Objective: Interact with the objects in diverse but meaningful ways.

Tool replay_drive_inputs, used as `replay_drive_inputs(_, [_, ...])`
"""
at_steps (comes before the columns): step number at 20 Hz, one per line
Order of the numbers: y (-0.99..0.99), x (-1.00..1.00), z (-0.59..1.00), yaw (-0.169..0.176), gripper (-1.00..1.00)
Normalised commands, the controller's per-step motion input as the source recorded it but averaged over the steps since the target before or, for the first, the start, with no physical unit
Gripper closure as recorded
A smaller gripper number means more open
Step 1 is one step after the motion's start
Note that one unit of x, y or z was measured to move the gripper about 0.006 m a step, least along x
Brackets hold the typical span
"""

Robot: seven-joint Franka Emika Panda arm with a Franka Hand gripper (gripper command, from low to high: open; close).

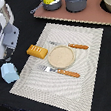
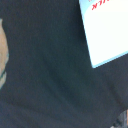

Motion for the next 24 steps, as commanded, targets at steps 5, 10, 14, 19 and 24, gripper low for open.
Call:
replay_drive_inputs(5, [-0.51,0.0,-0.1,0.069,-1.0])
replay_drive_inputs(10, [-0.34,0.03,-0.21,0.046,-1.0])
replay_drive_inputs(14, [-0.3,0.07,-0.21,0.031,-1.0])
replay_drive_inputs(19, [-0.27,0.18,-0.15,0.005,-1.0])
replay_drive_inputs(24, [-0.24,0.13,-0.21,0.002,-1.0])
